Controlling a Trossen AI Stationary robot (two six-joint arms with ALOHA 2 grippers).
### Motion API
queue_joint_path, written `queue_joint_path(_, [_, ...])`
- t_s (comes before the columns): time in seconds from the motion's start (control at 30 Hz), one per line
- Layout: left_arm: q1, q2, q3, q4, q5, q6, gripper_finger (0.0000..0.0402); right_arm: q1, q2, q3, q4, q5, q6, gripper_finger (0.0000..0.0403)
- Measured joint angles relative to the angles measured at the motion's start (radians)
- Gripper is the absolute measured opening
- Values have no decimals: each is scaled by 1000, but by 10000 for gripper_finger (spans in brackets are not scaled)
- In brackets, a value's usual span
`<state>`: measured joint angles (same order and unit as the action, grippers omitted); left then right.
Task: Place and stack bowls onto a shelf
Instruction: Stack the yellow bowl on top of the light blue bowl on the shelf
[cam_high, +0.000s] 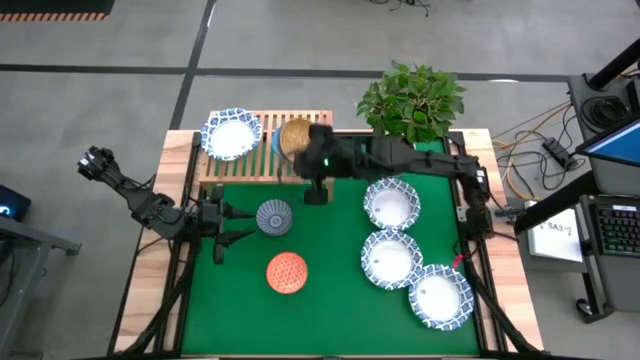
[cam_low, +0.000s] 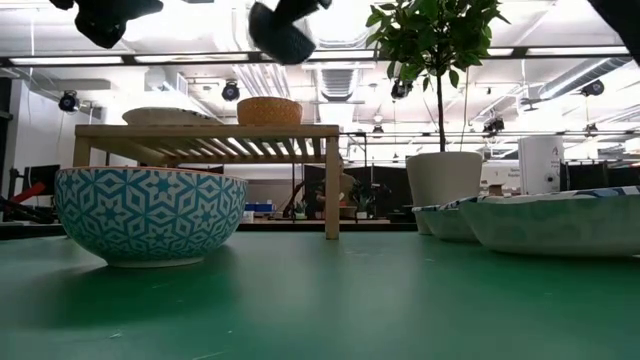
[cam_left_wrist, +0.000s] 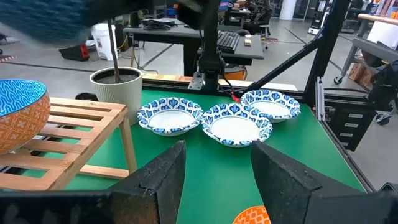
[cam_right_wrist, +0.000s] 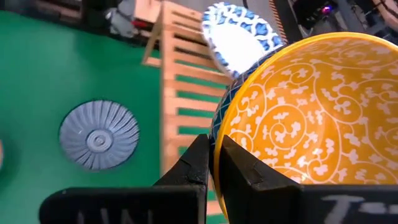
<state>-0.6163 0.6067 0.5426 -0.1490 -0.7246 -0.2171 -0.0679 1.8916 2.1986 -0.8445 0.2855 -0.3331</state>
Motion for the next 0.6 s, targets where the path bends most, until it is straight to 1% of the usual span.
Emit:
queue_joint_path(0.07, [0, 0, 0, 0, 0, 5, 166, -37, 9, 0, 28, -51, -1, 13])
queue_joint_path(0.17, [0, 0, 0, 0, 0, 18, 166, -74, 34, 0, 64, -83, -8, 13])
queue_joint_path(0.37, [1, 0, 0, 0, 0, 22, 166, -108, 73, 0, 64, -88, -20, 13])
queue_joint_path(0.6, [1, 0, 0, -1, 0, 26, 166, -109, 96, 0, 66, -84, -28, 13])
